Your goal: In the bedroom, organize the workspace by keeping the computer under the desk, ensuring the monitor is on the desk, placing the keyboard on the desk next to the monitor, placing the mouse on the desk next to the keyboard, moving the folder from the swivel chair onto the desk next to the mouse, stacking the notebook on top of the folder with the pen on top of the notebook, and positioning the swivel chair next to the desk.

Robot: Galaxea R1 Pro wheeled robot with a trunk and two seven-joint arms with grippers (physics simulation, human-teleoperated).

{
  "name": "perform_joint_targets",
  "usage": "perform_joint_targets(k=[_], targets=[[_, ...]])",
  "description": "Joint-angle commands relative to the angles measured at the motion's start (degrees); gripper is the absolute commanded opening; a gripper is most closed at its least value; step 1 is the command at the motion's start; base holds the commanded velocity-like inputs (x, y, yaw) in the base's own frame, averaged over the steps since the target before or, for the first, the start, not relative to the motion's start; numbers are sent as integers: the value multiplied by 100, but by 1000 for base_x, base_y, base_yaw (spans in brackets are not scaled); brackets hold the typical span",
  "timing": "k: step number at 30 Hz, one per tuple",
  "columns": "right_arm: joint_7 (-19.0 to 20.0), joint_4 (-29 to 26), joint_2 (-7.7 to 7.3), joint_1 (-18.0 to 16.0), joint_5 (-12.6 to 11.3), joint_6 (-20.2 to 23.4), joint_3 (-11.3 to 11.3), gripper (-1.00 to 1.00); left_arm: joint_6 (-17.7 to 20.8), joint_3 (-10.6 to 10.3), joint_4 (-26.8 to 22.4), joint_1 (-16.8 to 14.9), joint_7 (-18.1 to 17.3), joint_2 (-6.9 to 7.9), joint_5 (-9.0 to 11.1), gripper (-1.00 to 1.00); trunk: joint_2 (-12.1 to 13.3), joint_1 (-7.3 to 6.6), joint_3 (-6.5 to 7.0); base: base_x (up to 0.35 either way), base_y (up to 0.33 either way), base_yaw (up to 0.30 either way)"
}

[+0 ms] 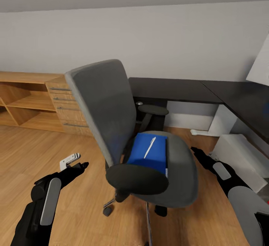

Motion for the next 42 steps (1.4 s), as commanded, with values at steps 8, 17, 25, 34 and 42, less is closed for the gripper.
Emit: perform_joint_targets(k=[8, 17, 25, 34, 42], targets=[[148, -11, 49, -3, -20, 17, -48, 100, 23, 9, -10, -4, 36, -4, 61, 100, -2, -3, -5, -113, 0, 0], [242, -10, 50, -3, -21, 16, -44, 100, 23, 14, -15, -4, 36, 4, 61, 100, -2, -3, -5, -100, 0, 147], [246, -10, 50, -3, -21, 16, -42, 100, 23, 15, -15, -4, 37, 4, 61, 100, -2, -3, -5, -61, 0, 274], [246, -10, 56, -3, -21, 16, -42, 100, 23, 14, -15, -4, 43, 3, 61, 100, -2, -3, -5, -2, 0, 277], [246, -10, 58, -3, -21, 16, -43, 100, 23, 9, -15, -4, 44, -3, 61, 100, -2, -3, -5, 0, 0, 263]])
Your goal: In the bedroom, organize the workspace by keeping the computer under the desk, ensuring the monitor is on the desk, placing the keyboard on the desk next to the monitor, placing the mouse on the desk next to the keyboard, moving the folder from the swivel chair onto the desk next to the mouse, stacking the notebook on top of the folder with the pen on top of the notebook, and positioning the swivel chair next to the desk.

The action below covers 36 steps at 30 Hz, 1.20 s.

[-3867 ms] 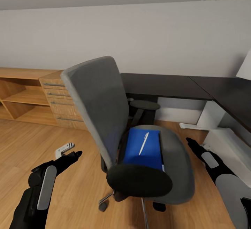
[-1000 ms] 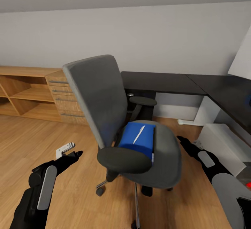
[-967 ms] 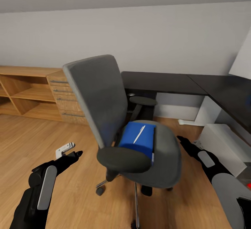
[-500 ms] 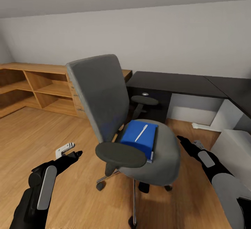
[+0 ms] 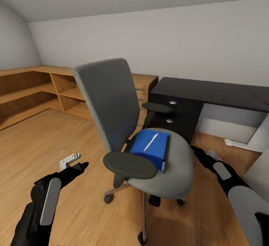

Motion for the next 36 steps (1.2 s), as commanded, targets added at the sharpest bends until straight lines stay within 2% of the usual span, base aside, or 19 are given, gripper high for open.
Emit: perform_joint_targets(k=[1, 6, 19, 36], targets=[[25, 4, 59, 2, -53, 42, 16, 100, 23, 6, -3, -6, 41, -6, 59, 100, -2, -1, -6, 0, 0, 121], [27, 0, 126, 2, -47, 36, 10, 100, 23, 6, -3, -6, 35, -6, 59, 100, -2, -1, -6, 0, 0, 38], [16, -5, 128, 2, -62, 53, -13, 100, 23, 6, -3, -6, 35, -6, 59, 100, -2, -1, -6, 0, 0, 1], [56, -5, 128, 2, -63, 42, -15, 100, 23, -2, -3, -6, 38, -6, 59, 100, -2, -1, -6, -222, 45, 0]])
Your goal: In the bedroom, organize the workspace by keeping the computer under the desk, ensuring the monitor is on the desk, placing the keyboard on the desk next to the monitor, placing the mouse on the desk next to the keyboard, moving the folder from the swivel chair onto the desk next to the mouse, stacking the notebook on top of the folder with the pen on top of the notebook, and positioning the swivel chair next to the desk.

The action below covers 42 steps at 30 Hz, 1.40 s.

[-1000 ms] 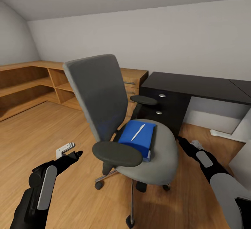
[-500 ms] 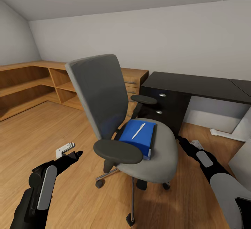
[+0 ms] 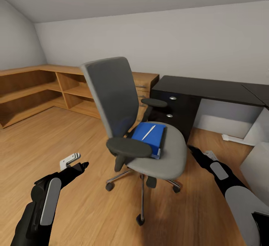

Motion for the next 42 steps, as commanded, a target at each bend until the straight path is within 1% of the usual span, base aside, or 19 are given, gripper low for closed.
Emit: perform_joint_targets(k=[1, 10, 16, 26, 32, 42], targets=[[20, -2, 2, -3, -20, 40, -39, 100, 23, 8, -6, -4, 46, -4, 61, 100, -2, -4, -5, -236, 0, 0], [23, 6, 2, -3, -23, 40, -37, 100, 31, 9, -6, -4, 42, -4, 61, 100, -2, -4, -5, -252, 8, 0], [23, 4, 2, -3, -20, 40, -36, 100, 32, 8, -6, -4, 41, -4, 61, 100, -2, -4, -5, -103, 5, 62], [29, 7, 10, -3, -19, 40, -25, 100, 31, 5, -6, -4, 41, -10, 67, 100, -2, -4, -5, -9, 0, 249], [132, 15, 11, -3, -13, 40, -25, 100, 24, -16, -6, -4, 42, -21, 61, 100, -2, -4, -5, 0, 0, 276], [179, 16, 66, -3, -5, 33, -20, 100, 23, -41, -6, -4, 41, -19, 61, 100, -2, -4, -5, 0, 0, 276]])
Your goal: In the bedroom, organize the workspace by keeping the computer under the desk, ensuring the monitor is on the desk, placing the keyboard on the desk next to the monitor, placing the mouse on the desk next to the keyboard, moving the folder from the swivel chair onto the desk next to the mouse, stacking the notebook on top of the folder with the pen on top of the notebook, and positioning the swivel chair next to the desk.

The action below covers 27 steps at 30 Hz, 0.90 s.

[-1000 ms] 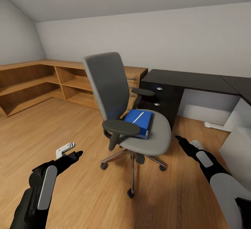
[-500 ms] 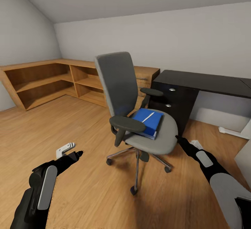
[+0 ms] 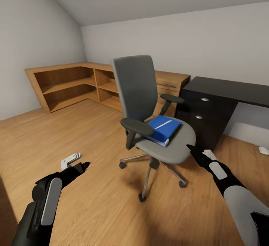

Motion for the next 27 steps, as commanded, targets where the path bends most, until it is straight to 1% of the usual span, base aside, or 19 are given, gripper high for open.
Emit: perform_joint_targets(k=[1, 8, 12, 15, 21, 27], targets=[[14, 44, 13, 3, 9, 39, 13, 100, 23, 5, -2, -7, 44, -6, 58, 100, -1, 0, -6, 0, 0, 276], [15, 43, 40, 3, 12, 37, 13, 100, 23, -8, 3, -7, 51, -12, 52, 100, -1, 0, -6, 37, 0, 276], [15, 37, 54, 3, 17, 37, 14, 100, 23, -215, 13, -7, 56, -11, 45, 100, -1, 0, -6, 211, 0, 206], [15, 39, 57, 3, 14, 38, 14, 100, 23, -314, 15, -7, 60, -10, 42, 100, -1, 0, -6, 292, 0, 55], [15, 39, 66, 3, 19, 38, 14, 100, 23, -356, 15, -7, 61, -9, 42, 100, -1, 0, -6, 290, 0, 10], [15, 47, 71, 3, 13, 38, 14, 100, 23, -379, 16, -7, 61, -9, 45, 100, -1, 0, -6, 50, 0, 3]])
